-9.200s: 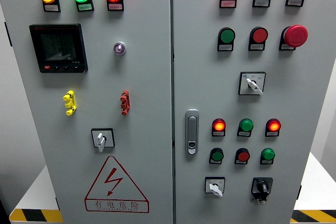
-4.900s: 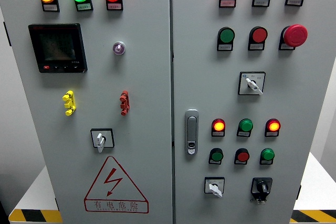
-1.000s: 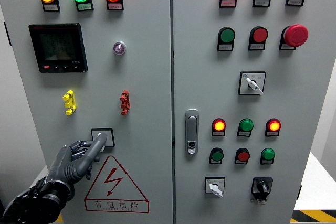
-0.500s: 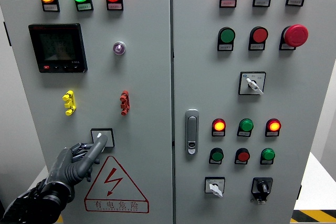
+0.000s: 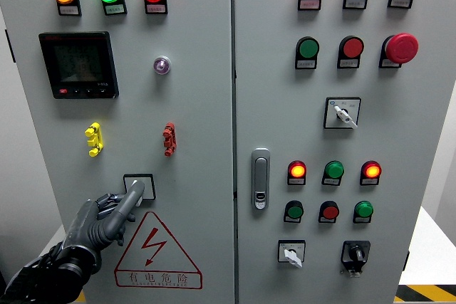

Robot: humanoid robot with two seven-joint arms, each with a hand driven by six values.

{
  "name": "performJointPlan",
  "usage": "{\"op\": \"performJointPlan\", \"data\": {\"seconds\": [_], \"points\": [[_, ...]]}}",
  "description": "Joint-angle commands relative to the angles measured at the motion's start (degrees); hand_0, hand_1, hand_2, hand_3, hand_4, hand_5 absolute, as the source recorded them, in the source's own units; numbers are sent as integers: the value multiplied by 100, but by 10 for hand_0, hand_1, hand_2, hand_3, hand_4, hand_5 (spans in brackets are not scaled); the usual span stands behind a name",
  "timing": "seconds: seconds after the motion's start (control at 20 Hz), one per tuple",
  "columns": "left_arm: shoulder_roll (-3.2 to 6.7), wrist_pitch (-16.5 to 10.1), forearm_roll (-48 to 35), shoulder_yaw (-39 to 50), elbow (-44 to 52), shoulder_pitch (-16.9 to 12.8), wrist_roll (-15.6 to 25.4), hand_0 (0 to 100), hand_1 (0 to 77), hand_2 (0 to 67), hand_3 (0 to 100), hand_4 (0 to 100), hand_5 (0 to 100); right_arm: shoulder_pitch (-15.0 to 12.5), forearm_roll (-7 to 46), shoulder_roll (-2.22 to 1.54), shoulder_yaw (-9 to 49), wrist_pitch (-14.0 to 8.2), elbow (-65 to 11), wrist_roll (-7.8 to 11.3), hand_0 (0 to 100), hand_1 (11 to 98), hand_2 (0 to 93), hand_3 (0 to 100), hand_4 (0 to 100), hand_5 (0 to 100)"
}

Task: Turn on light switch 1
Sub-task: 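Pinch the white switch knob with the left hand fingers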

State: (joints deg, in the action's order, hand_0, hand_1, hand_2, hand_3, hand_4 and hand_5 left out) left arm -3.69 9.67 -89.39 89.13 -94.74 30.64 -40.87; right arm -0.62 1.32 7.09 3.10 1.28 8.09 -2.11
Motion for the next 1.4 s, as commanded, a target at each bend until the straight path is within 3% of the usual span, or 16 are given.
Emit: {"op": "performJointPlan", "data": {"seconds": [0.0, 0.55, 1.35], "points": [[0, 0, 0, -1, 8, 38, 0, 37, 399, 487, 817, 1000, 934, 0, 0, 3, -2, -5, 0, 0, 0, 194, 0, 198, 194, 105], [0, -18, 0, -27, 52, 118, -62, 5, 399, 492, 824, 1000, 940, 0, 0, 3, -2, 3, 0, 0, 0, 195, 0, 198, 194, 105], [35, -71, 0, -36, 105, 170, -228, 177, 412, 499, 831, 1000, 948, 0, 0, 3, -2, 3, 0, 0, 0, 192, 0, 198, 194, 105]]}}
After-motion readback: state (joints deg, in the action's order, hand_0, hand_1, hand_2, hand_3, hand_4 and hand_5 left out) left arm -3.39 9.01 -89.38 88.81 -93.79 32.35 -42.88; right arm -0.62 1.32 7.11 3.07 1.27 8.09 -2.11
